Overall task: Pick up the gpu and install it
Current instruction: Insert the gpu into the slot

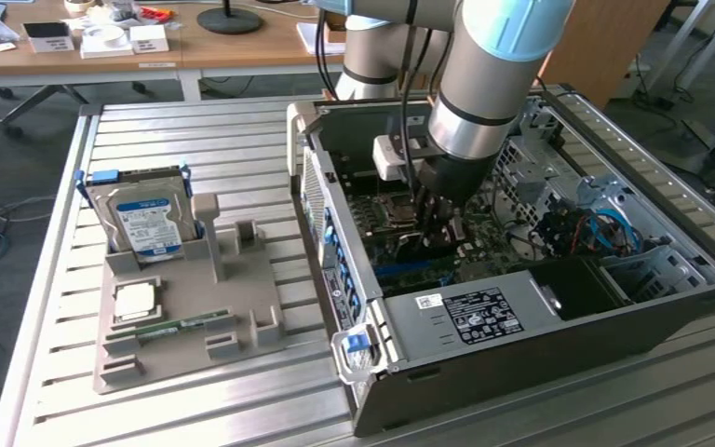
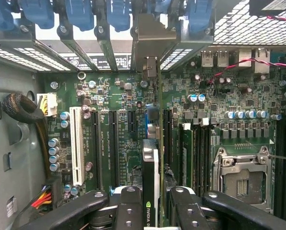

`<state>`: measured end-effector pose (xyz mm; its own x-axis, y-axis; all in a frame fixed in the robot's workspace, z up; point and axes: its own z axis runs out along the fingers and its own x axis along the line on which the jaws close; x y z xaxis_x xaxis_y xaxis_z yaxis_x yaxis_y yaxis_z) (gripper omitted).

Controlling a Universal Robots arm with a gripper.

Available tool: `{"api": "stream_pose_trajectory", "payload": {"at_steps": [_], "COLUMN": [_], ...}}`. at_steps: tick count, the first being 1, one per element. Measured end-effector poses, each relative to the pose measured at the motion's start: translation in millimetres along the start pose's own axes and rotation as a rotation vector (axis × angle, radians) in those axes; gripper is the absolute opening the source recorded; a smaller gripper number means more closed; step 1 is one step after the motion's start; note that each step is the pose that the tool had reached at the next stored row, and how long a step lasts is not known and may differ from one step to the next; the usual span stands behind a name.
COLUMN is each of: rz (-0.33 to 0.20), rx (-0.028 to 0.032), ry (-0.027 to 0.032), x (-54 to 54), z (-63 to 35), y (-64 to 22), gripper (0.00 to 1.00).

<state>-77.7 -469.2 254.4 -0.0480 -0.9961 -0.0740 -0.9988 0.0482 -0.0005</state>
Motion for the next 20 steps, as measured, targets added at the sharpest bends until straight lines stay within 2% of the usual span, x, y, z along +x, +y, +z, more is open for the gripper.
{"api": "stream_pose_trajectory", "payload": {"at_steps": [15, 20], "rz": [0.007, 0.006], "rx": [0.0006, 0.0007], "ry": [-0.0004, -0.0001], "x": [2.7, 3.0], "z": [3.0, 4.3], "y": [0.2, 2.5], "gripper": [0.27, 0.27]}}
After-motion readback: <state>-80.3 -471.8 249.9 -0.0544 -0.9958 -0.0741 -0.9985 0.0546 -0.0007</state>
